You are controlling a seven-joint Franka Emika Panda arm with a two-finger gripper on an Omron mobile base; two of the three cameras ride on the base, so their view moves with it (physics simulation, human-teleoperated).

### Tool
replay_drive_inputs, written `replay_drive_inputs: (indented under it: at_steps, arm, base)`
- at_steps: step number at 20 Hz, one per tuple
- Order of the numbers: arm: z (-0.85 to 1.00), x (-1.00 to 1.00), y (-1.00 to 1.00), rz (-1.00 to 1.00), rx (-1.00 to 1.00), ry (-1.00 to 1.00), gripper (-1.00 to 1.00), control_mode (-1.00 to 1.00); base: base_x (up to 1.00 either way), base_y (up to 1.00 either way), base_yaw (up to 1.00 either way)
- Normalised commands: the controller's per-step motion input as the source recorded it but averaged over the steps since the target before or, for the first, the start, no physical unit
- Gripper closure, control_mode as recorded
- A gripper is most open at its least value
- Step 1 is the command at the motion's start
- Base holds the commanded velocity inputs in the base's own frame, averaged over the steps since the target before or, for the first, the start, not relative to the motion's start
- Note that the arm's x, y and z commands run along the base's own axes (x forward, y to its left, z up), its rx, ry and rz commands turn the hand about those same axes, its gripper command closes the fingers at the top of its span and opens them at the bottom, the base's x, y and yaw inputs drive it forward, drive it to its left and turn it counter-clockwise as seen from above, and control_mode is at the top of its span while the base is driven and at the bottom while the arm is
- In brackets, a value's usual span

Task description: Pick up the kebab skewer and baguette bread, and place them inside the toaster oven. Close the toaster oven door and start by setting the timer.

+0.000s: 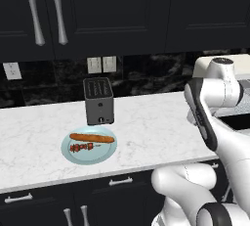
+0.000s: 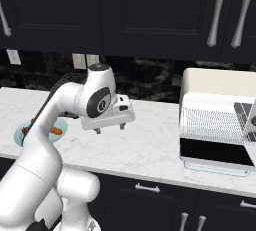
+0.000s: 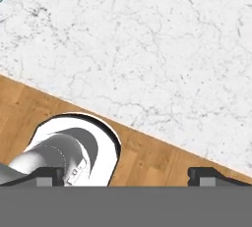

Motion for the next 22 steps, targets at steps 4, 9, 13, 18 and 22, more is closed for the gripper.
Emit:
replay_drive_inputs:
  at_steps: [4, 9, 13, 18, 22]
  arm:
    - [0.00, 0.10, 0.96, 0.07, -0.01, 0.06, -1.00, -1.00]
    - [-0.13, 0.02, 0.88, 0.17, 0.00, 0.05, -1.00, -1.00]
    - [-0.11, 0.00, 0.96, 0.10, -0.07, -0.03, -1.00, -1.00]
    - [0.00, 0.00, 0.27, 0.00, -0.06, -0.06, -1.00, -1.00]
    - [-0.24, 0.15, 0.07, 0.11, 0.02, 0.04, -1.00, -1.00]
  base:
    - [0.00, 0.00, 0.00]
    - [0.00, 0.00, 0.00]
    - [0.00, 0.00, 0.00]
    - [0.00, 0.00, 0.00]
    - [0.00, 0.00, 0.00]
